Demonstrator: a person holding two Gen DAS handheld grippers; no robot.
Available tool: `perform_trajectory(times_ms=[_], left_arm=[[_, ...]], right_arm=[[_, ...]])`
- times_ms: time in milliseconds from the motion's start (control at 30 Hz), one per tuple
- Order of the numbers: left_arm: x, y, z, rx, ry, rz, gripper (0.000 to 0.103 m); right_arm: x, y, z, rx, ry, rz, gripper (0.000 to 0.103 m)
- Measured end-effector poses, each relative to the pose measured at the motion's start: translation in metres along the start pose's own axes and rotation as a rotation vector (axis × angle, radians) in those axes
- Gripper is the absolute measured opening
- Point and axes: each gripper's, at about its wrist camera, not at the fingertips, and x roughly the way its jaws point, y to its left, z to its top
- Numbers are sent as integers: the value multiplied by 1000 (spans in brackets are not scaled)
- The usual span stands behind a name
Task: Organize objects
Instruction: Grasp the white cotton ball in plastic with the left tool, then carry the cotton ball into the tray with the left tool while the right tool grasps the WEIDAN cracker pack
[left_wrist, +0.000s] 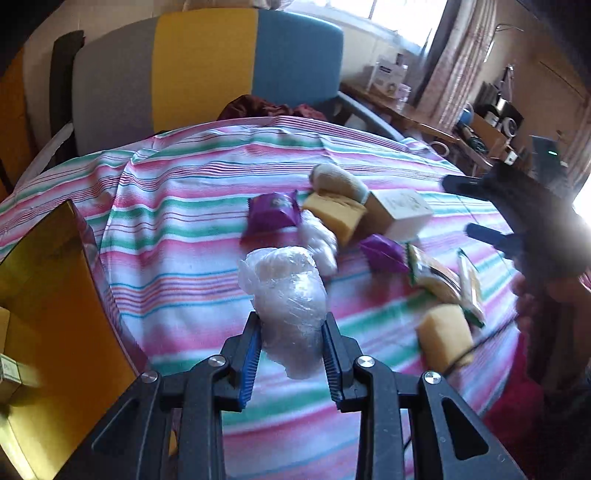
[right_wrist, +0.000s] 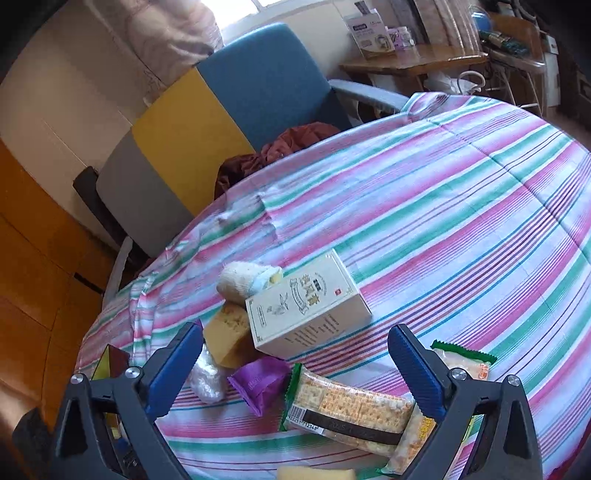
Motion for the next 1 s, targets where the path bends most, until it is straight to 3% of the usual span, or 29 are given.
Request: perform_trajectory(times_ms=[100, 200, 300, 533, 600, 700, 800, 900, 933, 1000], left_arm=[[-18, -1, -11, 15, -12, -23, 31], [-39, 4, -21, 35, -36, -55, 31], [-55, 12, -26, 28, -62, -69, 31], [-66, 36, -40, -41, -75, -85, 31], [-68, 42, -44, -55, -72, -85, 31], [-71, 48, -49, -74, -74, -86, 31], [-76, 52, -54, -87, -82, -91, 31], [-81, 53, -58, -93, -91, -92, 31], [-83, 53, -59, -92, -96, -89, 31], [-87, 54, -63, -89, -108, -79, 31]], right_arm=[[14, 0, -4, -4, 90, 25, 99], [22, 10, -4, -120, 205, -17, 95], [5, 14, -1, -267, 220, -100, 94], [-16, -11, -4, -318, 273, -211, 87], [-12, -21, -9, -290, 311, -289, 86], [-6, -48, -9, -131, 333, -372, 86], [4, -65, -12, -27, 346, -425, 74], [24, -78, -20, 82, 383, -340, 73], [26, -78, -21, 81, 355, -334, 76], [25, -72, -22, 37, 291, -365, 72]])
